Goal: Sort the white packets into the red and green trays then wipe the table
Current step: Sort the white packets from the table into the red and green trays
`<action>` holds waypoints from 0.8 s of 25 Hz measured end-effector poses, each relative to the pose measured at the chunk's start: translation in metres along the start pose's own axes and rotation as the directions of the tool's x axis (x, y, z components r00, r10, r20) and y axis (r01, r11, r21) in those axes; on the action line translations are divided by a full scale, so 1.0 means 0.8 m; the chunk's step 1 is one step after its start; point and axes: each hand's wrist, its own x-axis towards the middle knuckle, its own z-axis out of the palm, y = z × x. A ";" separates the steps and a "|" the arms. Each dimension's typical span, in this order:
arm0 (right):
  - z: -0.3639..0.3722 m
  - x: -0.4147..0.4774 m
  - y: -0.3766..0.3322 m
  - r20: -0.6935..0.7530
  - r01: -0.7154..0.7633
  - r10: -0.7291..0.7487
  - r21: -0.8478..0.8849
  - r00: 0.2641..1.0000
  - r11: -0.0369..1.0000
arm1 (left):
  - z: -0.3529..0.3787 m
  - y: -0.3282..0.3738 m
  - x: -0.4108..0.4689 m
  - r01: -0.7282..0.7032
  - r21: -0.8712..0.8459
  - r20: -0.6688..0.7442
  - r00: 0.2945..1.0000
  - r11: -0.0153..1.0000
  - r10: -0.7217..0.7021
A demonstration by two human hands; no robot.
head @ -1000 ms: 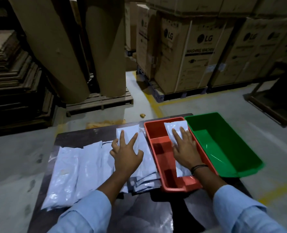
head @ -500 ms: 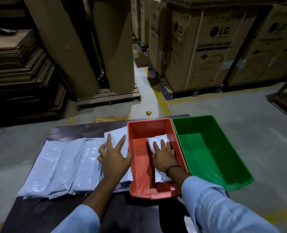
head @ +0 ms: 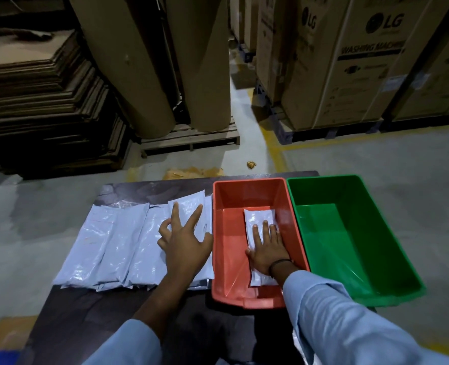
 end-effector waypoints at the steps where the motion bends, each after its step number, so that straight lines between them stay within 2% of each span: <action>1: 0.001 0.001 0.000 0.002 -0.002 0.002 -0.006 1.000 1.000 | 0.001 0.002 0.001 -0.004 0.001 0.008 1.000 1.000 0.004; 5: -0.005 -0.004 -0.004 0.023 -0.002 0.002 -0.004 1.000 1.000 | 0.006 0.012 0.002 -0.034 -0.035 0.026 0.999 0.999 0.035; 7: -0.022 -0.009 -0.005 -0.020 0.015 -0.014 0.050 1.000 0.999 | 0.008 0.022 0.002 -0.051 -0.048 0.039 0.998 0.998 0.052; 10: -0.065 -0.012 -0.004 -0.208 0.070 -0.030 0.190 0.978 0.979 | 0.017 0.046 0.002 -0.084 -0.053 0.057 0.995 0.995 0.087; 14: -0.129 -0.018 0.006 -0.477 0.144 0.094 0.437 0.874 0.888 | 0.042 0.085 0.000 -0.206 0.006 0.098 0.974 0.979 0.204; 17: -0.159 -0.023 0.019 -0.582 0.195 0.154 0.492 0.798 0.848 | 0.072 0.110 -0.005 -0.259 0.120 0.181 0.955 0.958 0.236; 20: -0.168 -0.025 0.029 -0.599 0.201 0.164 0.495 0.784 0.846 | 0.111 0.118 -0.010 -0.268 0.220 0.297 0.934 0.938 0.197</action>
